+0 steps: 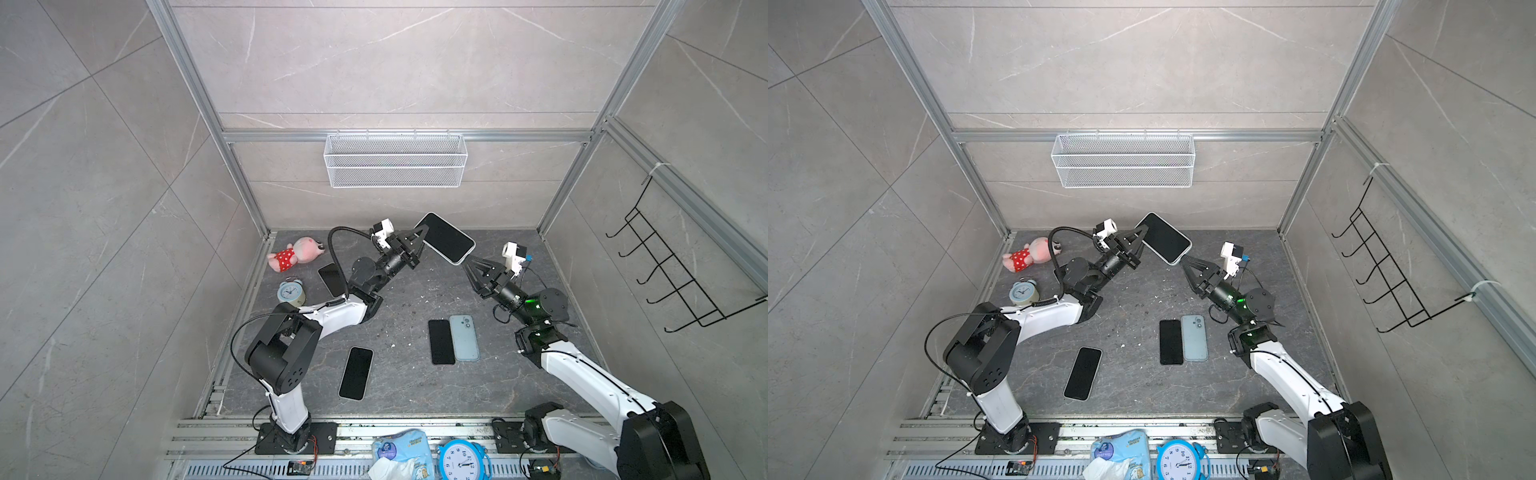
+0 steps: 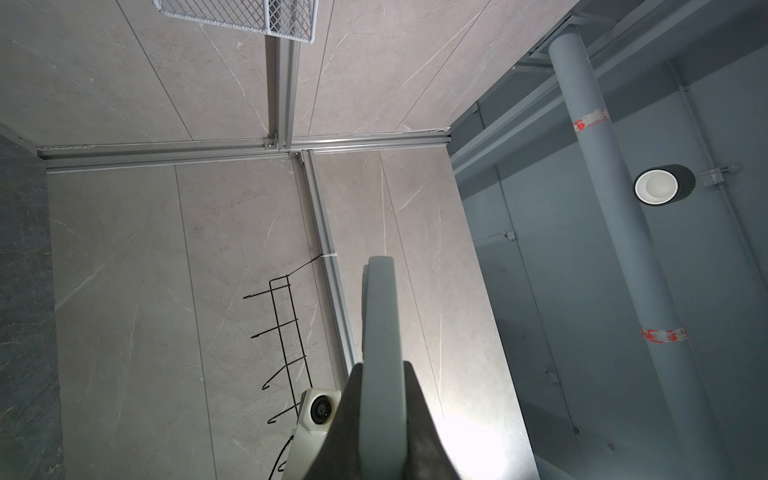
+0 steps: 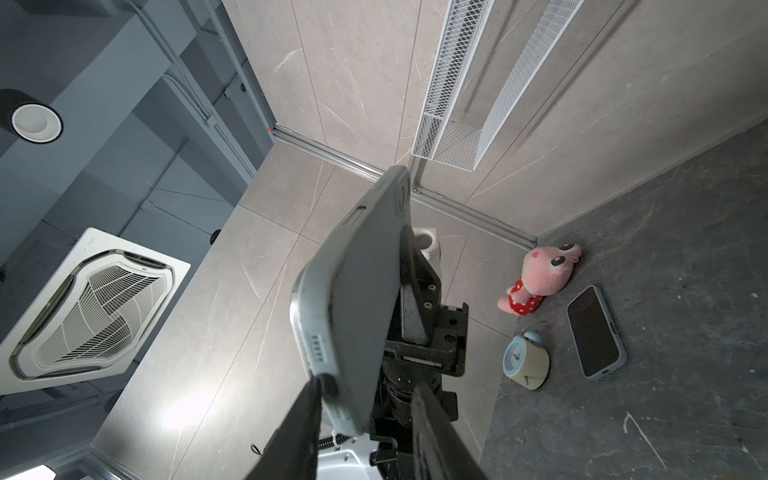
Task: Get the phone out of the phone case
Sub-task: 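Close the right gripper on the cased phone while the left gripper holds it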
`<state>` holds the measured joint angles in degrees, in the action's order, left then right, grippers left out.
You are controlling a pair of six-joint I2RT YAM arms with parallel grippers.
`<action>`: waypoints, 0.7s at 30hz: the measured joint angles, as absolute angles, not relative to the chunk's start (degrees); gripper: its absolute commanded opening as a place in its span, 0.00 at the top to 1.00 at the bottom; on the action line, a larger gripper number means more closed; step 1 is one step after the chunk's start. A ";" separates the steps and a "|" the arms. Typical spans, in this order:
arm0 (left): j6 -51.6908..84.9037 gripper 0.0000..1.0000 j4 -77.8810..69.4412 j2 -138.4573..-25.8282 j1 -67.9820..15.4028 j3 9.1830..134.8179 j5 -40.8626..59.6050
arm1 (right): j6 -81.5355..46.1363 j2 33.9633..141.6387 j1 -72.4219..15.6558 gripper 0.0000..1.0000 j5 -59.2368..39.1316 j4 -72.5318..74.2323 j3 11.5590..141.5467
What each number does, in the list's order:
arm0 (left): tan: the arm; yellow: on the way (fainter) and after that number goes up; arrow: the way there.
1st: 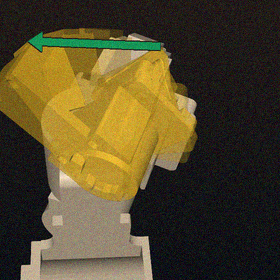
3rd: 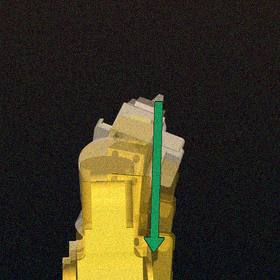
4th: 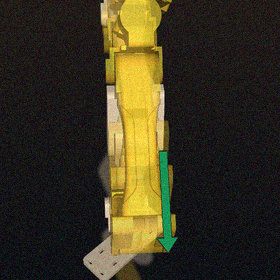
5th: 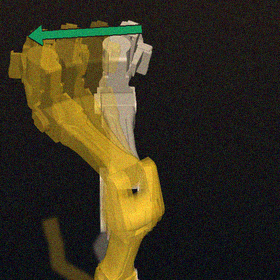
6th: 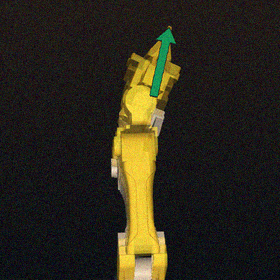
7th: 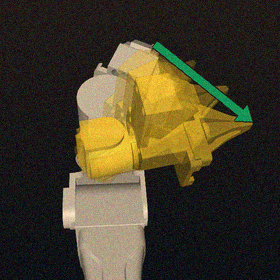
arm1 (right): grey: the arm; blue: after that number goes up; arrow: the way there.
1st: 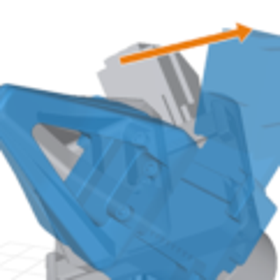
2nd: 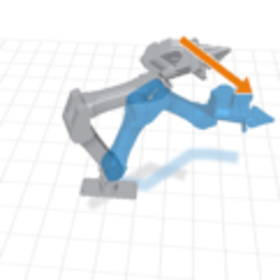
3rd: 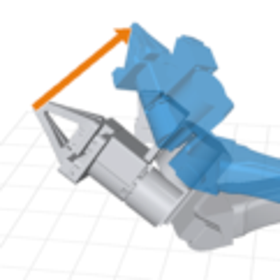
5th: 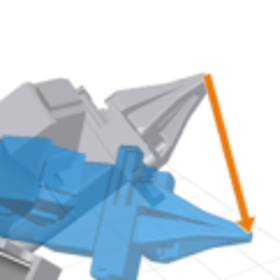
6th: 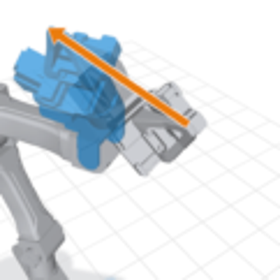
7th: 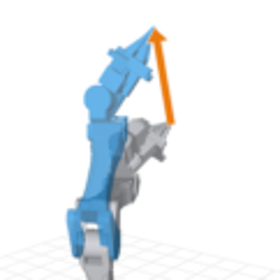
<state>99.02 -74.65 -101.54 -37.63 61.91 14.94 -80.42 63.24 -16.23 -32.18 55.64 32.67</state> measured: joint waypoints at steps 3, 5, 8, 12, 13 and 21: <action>98.91 1.00 -74.26 -101.62 -37.65 61.91 14.81 | -79.44 63.24 -16.25 0.68 -31.70 53.54 32.99; 98.85 1.00 -73.91 -101.62 -37.65 62.00 14.63 | -79.00 63.26 -16.27 0.69 -31.11 52.21 33.01; 98.63 1.00 -73.23 -101.62 -37.65 62.48 14.55 | -78.56 63.68 -16.27 0.70 -30.48 50.54 33.32; 98.26 1.00 -73.19 -101.62 -37.60 62.96 14.00 | -78.39 64.97 -16.27 0.70 -29.80 50.35 33.78; 98.08 1.00 -73.12 -101.62 -37.60 62.96 13.98 | -78.39 65.25 -16.27 0.70 -29.69 50.30 33.78; 96.88 1.00 -71.02 -101.62 -37.52 62.96 14.15 | -78.52 66.70 -16.27 0.70 -29.43 51.07 33.98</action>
